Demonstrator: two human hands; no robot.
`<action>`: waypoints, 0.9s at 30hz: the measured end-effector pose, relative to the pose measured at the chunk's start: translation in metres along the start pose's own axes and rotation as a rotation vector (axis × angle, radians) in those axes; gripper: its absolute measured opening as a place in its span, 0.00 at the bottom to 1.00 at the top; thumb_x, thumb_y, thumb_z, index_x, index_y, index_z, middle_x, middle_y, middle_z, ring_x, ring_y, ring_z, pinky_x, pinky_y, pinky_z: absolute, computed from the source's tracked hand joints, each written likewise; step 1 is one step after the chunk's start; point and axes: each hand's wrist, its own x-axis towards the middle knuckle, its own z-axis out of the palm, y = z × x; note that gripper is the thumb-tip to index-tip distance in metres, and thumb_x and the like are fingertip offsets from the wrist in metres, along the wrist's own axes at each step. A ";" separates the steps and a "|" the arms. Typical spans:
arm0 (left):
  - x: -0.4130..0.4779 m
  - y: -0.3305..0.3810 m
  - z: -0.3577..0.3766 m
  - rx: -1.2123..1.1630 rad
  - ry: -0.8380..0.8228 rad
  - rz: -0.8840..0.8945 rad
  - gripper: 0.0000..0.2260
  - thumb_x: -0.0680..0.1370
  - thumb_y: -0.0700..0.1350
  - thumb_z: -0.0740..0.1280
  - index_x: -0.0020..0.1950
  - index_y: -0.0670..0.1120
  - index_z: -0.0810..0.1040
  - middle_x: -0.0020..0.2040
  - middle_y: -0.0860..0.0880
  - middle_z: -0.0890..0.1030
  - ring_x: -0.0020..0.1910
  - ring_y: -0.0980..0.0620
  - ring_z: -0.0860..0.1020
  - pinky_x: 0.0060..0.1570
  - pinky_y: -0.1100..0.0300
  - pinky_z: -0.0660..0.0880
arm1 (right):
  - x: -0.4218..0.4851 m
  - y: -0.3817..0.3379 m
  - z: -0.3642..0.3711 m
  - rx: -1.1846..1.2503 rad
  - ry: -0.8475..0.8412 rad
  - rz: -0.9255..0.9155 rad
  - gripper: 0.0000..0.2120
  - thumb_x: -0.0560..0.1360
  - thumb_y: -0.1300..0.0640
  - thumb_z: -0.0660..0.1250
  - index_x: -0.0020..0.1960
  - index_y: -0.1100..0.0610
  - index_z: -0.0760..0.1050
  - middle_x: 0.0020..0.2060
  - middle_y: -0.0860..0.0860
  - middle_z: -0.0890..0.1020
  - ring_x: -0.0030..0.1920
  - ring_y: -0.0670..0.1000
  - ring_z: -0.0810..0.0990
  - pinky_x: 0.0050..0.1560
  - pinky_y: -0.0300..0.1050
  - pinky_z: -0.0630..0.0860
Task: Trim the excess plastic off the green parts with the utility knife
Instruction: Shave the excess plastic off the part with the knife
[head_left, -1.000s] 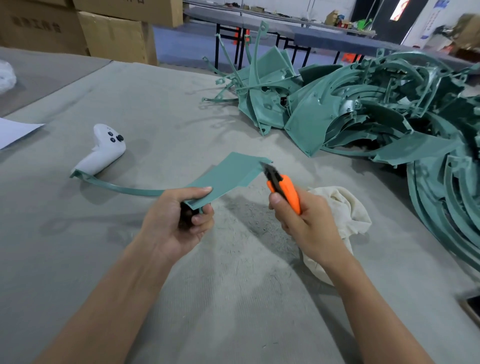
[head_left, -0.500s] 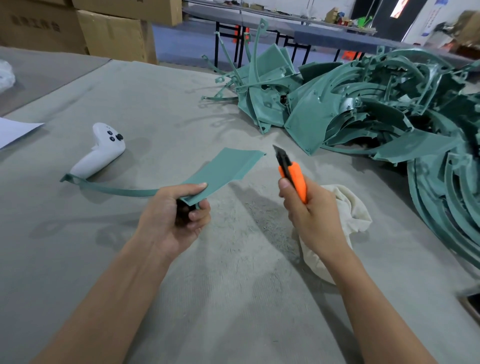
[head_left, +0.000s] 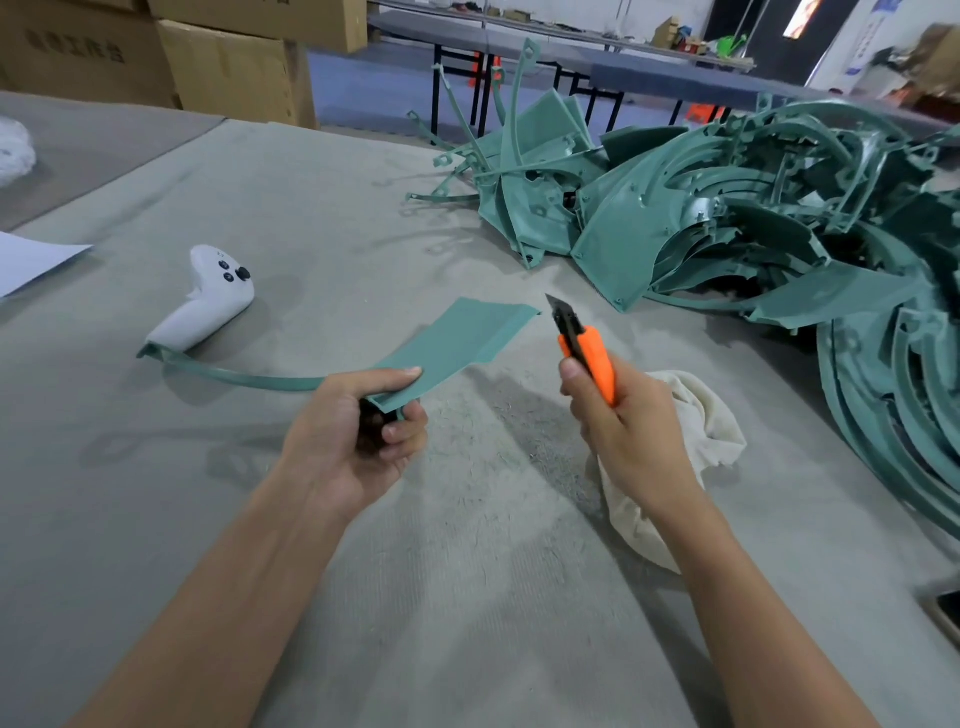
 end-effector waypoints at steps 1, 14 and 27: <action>0.000 0.000 0.000 0.002 0.002 0.000 0.07 0.65 0.37 0.67 0.37 0.43 0.69 0.26 0.48 0.68 0.18 0.56 0.62 0.15 0.67 0.57 | -0.001 0.001 -0.002 0.003 0.007 0.001 0.22 0.76 0.37 0.59 0.40 0.57 0.72 0.30 0.56 0.75 0.27 0.58 0.73 0.28 0.57 0.71; 0.000 0.001 0.001 0.014 0.015 0.000 0.07 0.65 0.37 0.67 0.33 0.44 0.69 0.25 0.48 0.69 0.18 0.56 0.62 0.16 0.66 0.58 | -0.001 -0.003 -0.004 0.053 -0.075 -0.039 0.20 0.77 0.39 0.60 0.40 0.56 0.72 0.26 0.45 0.72 0.25 0.47 0.70 0.27 0.53 0.69; -0.001 0.001 0.004 -0.001 0.064 0.021 0.07 0.65 0.37 0.67 0.32 0.44 0.69 0.25 0.47 0.70 0.18 0.56 0.61 0.17 0.67 0.56 | -0.008 -0.009 0.005 -0.088 -0.240 -0.192 0.13 0.79 0.43 0.60 0.39 0.46 0.66 0.26 0.45 0.69 0.24 0.46 0.67 0.27 0.31 0.60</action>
